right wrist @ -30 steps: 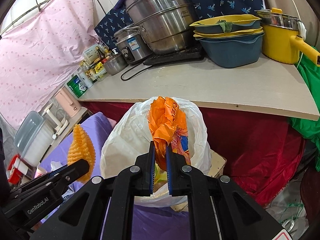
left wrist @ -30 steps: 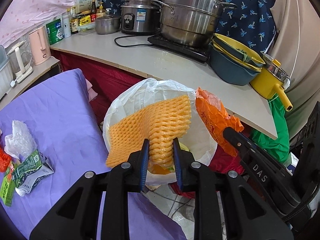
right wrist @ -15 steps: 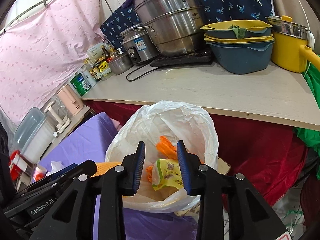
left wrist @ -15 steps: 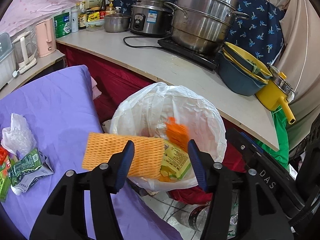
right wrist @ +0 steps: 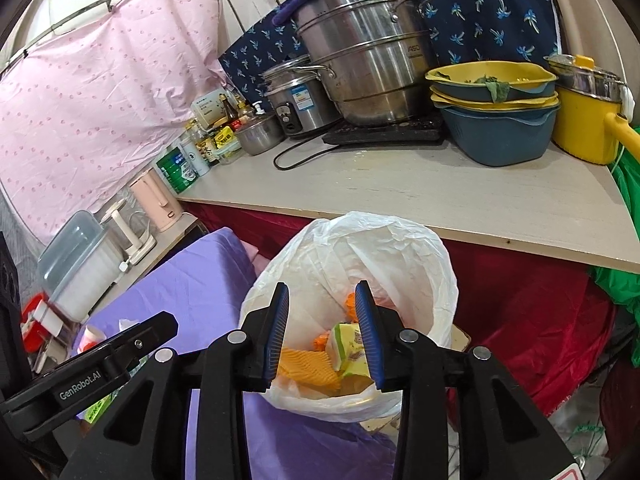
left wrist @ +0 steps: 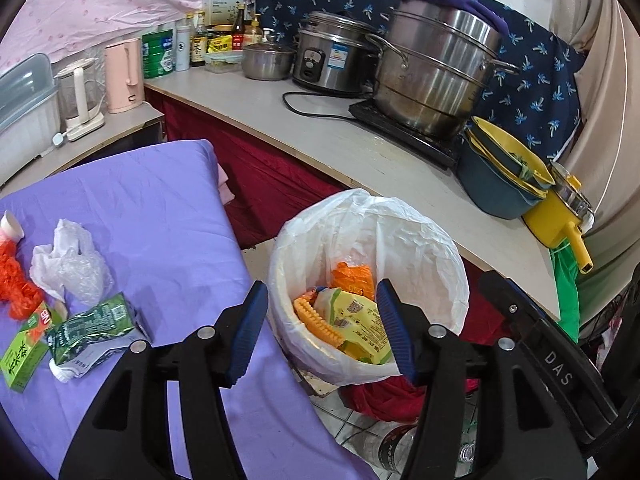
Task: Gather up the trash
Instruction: 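Open both tools to drop the foam net and orange bag into the bin, then move both tools back over the green box and green carton on the table, then grasp the green snack box with the left tool while the right tool grasps the green milk carton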
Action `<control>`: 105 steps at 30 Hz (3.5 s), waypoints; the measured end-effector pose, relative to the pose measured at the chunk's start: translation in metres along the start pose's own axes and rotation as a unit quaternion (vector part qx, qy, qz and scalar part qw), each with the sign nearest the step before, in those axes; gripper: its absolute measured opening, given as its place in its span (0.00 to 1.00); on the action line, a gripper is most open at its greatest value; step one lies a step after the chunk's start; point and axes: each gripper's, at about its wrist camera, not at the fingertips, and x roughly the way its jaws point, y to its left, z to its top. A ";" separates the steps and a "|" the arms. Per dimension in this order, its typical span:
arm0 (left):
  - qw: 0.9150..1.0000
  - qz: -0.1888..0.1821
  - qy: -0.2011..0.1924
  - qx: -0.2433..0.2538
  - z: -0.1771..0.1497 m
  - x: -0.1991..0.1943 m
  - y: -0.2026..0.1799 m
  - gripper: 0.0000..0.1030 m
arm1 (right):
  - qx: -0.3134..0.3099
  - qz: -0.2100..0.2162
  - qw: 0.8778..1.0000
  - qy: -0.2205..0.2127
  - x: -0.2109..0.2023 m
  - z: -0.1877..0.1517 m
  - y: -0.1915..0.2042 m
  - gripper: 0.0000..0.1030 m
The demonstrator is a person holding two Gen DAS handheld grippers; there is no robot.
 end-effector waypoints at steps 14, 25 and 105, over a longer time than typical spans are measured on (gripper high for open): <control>0.998 0.054 -0.036 -0.024 -0.008 -0.057 0.063 0.52 | -0.047 0.050 0.998 0.003 -0.018 -0.015 0.074 0.38; 0.992 0.108 -0.037 -0.055 -0.034 -0.090 0.137 0.52 | -0.079 0.088 0.992 0.037 -0.013 -0.050 0.134 0.40; 0.980 0.140 0.038 -0.135 -0.140 -0.076 0.321 0.44 | -0.118 -0.031 0.974 0.192 0.099 -0.193 0.273 0.46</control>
